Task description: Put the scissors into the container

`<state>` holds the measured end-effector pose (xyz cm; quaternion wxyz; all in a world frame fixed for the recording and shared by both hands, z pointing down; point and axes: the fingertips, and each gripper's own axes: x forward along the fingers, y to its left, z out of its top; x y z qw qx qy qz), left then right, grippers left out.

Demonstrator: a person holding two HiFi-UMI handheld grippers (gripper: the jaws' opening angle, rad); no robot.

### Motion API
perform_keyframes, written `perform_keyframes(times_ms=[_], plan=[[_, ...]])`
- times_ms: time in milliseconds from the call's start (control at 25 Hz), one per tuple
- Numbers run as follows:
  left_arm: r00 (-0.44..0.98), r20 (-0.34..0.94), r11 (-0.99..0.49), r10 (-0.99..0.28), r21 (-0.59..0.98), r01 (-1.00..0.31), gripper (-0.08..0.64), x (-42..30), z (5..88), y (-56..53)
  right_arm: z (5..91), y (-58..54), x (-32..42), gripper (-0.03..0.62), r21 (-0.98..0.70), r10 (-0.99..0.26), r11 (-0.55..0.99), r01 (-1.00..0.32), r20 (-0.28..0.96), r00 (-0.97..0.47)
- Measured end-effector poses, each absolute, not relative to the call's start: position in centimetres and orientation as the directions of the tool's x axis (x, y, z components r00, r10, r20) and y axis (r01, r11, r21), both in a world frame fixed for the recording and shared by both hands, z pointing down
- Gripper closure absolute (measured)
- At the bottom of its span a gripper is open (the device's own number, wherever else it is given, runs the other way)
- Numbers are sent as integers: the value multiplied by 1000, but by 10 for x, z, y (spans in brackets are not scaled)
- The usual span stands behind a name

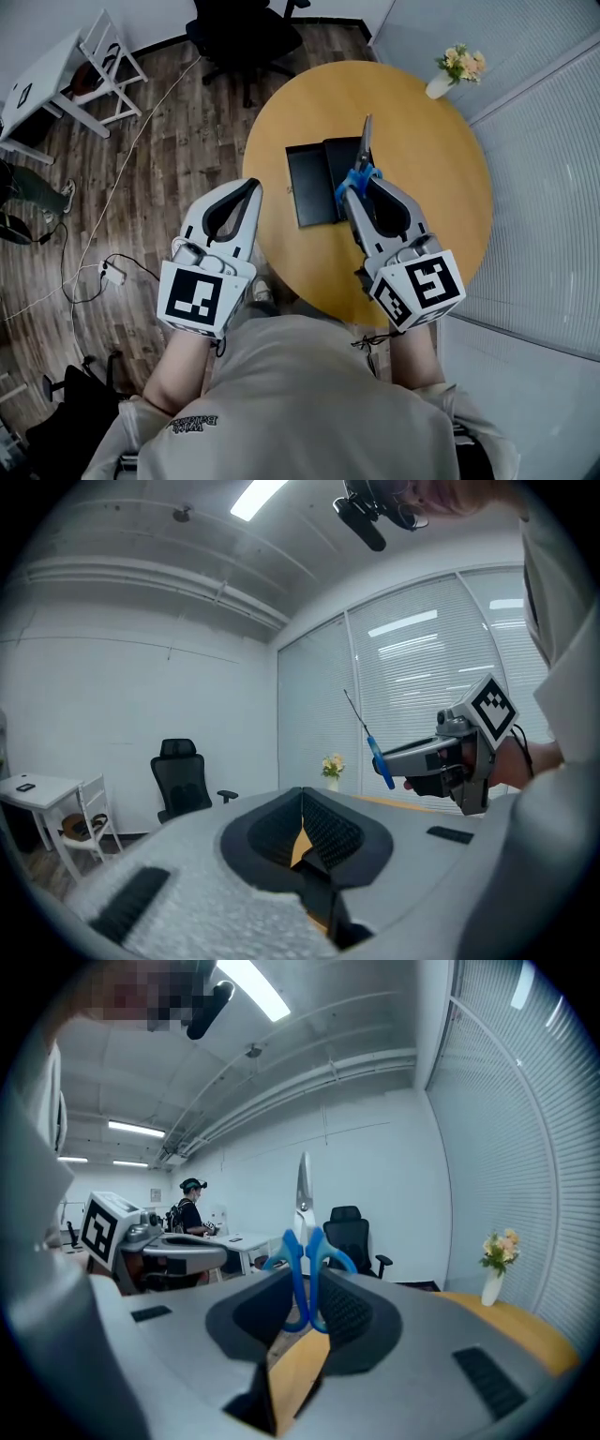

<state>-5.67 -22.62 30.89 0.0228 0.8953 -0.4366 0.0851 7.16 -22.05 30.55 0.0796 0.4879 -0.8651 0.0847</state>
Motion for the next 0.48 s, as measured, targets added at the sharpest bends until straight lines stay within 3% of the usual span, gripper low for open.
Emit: perform_keyframes(times_ms=[480], plan=[[608, 183, -626, -773, -62, -777, 538, -53, 334, -243, 355, -237, 60, 495, -144, -761, 536, -832, 345, -550]])
